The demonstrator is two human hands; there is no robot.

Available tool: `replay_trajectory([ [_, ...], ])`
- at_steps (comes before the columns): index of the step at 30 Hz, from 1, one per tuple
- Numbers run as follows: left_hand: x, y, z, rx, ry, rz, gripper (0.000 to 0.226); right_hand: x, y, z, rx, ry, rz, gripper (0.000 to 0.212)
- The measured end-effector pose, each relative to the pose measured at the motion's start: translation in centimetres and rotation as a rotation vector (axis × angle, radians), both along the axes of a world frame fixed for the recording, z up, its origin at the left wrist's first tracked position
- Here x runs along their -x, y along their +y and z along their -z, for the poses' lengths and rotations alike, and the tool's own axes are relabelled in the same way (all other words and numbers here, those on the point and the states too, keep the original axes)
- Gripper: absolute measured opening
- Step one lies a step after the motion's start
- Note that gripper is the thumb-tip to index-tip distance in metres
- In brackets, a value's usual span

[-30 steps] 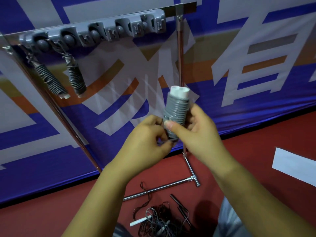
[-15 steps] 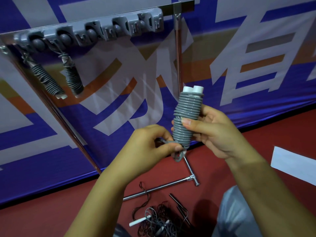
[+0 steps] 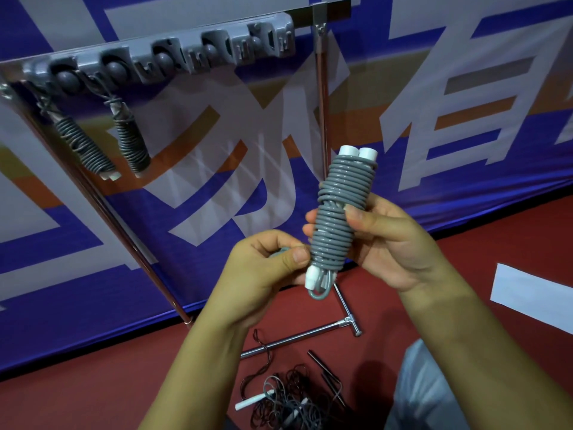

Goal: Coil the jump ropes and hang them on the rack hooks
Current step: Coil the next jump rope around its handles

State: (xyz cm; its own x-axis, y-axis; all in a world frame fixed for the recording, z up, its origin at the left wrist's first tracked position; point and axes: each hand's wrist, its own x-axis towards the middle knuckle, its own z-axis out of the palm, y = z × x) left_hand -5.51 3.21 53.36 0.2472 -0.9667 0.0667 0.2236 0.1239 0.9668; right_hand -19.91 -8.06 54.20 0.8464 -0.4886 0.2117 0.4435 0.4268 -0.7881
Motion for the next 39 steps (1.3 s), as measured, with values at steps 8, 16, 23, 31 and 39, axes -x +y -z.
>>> replay_trajectory([
  [8,-0.2,-0.4,0.6,0.001,0.087,0.104,0.037,-0.7,-0.2,1.5,-0.063,-0.186,-0.07,0.044],
  [16,-1.7,0.1,0.7,0.003,0.0,0.064,0.035,-0.3,-1.1,2.4,0.156,-0.088,-0.098,0.05],
  [23,-3.4,1.4,-0.8,-0.038,-0.458,-0.184,0.024,2.1,-3.8,1.0,0.345,0.243,-0.239,0.088],
  [31,-2.2,1.7,-1.6,0.235,-1.202,-0.014,0.021,0.4,-4.1,-0.3,0.755,0.732,-0.441,0.048],
  [39,-1.4,2.4,-2.3,0.287,-1.111,0.022,0.027,-0.4,-2.3,1.1,0.189,0.536,-0.801,0.05],
])
